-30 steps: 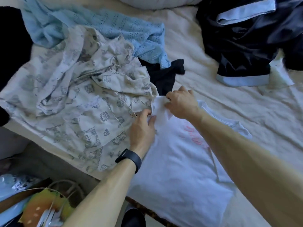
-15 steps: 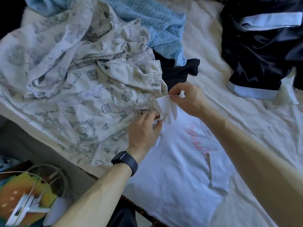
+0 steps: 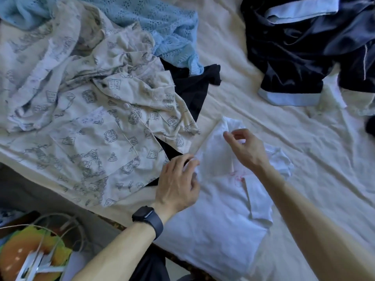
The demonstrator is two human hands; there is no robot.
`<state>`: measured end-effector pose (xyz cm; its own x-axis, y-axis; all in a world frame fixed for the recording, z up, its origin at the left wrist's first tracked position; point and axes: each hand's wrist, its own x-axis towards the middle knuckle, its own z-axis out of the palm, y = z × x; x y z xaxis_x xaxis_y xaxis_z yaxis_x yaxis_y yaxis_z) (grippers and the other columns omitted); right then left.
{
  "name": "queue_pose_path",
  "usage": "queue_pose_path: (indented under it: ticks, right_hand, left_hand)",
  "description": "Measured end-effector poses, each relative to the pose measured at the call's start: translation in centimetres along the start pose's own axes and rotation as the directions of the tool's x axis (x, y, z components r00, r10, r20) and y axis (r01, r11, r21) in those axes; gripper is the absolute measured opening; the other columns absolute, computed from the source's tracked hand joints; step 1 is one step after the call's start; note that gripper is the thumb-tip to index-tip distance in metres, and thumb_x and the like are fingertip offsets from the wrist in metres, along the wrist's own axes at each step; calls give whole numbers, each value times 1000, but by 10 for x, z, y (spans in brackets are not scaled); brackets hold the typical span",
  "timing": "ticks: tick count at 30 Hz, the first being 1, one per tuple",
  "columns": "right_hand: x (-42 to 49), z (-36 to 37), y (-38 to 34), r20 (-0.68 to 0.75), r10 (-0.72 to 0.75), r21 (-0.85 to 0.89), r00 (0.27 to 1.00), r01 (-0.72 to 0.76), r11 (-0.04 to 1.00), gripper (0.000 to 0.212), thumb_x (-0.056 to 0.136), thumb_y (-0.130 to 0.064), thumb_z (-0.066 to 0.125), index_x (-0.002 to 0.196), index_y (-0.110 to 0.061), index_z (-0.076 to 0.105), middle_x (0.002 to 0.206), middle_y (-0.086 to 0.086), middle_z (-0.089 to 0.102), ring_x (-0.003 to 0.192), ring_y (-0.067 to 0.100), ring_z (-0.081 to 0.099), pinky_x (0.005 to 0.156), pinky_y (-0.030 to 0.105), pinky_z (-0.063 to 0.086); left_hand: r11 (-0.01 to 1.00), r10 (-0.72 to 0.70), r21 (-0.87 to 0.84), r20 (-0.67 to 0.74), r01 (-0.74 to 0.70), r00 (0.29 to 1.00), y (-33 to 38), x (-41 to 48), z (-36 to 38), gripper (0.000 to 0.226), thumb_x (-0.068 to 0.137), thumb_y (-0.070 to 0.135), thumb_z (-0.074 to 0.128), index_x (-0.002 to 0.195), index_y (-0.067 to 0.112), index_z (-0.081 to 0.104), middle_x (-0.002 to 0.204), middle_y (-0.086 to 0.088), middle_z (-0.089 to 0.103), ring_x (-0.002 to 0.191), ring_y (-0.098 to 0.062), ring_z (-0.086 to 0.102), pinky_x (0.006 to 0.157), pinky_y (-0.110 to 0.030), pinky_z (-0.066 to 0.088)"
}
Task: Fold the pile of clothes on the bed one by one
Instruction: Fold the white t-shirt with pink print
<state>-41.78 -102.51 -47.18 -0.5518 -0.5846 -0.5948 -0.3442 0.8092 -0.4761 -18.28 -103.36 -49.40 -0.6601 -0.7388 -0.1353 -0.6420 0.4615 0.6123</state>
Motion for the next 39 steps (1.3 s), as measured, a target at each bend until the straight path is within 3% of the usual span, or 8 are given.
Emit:
queue_pose_path:
  ticks: [4,18,23,26,29,33,36,39]
  right_hand:
    - [32,11,-21,30,31,-89,999,-29,996,38,89,-56,63,91,-19,68,84,-3,71,83,19,64,72,34,48]
    - [48,28,-35,92,70,299,993,-94,950,26,86,-37,76,98,-15,69,78,-7,63,75,14,60,62,25,48]
    - [8,35,-14,-132,100,474,986,-26,880,33,90,-33,71,120,-19,66,110,-9,69,99,9,64,83,20,47]
    - [-47,39,32,-507,78,337,858,114,935,27,93,-25,66,118,-16,65,116,-9,66,107,14,59,91,18,40]
    - [-84,42,97,-711,24,82,703,49,995,38,96,-30,58,129,-10,61,142,6,56,130,25,51,107,30,34]
    - [-85,54,169,-545,-34,-267,838,-134,954,63,100,-47,36,158,-23,31,168,10,17,155,26,12,118,57,19]
    - [-71,68,192,-336,-31,-382,941,-106,918,67,100,-54,20,161,-34,-1,170,3,-9,155,18,-16,123,59,0]
    - [-69,66,191,-360,-25,-366,933,-116,923,68,100,-54,24,162,-35,5,171,3,-7,156,19,-13,122,58,-3]
  left_hand:
    - [914,-393,-71,86,399,915,2,12,-1,39,87,47,67,112,18,62,108,1,60,99,-24,60,77,-37,49]
    - [860,-511,191,332,474,793,-14,33,-28,24,95,36,46,110,27,63,89,-1,65,95,-34,61,67,-33,38]
    - [929,-103,364,68,71,992,5,41,-26,26,83,28,65,105,14,61,102,-8,59,92,-33,56,66,-40,45]
    - [879,271,396,43,-265,962,25,58,-12,26,81,25,66,103,13,64,101,-7,60,89,-31,56,66,-41,44]
    - [768,386,438,265,-467,883,23,78,17,53,89,38,55,135,12,56,141,-11,53,133,-31,44,100,-50,41]
    - [736,276,457,472,-500,837,-11,91,49,76,94,67,23,160,31,11,168,-4,3,155,-25,-3,123,-51,-2]
    - [738,248,468,483,-486,840,-21,92,58,75,94,72,14,158,40,-7,167,3,-15,153,-23,-15,123,-52,-7]
    - [735,241,479,478,-480,845,-15,91,55,72,95,71,17,157,42,-8,167,3,-16,153,-24,-16,122,-53,-8]
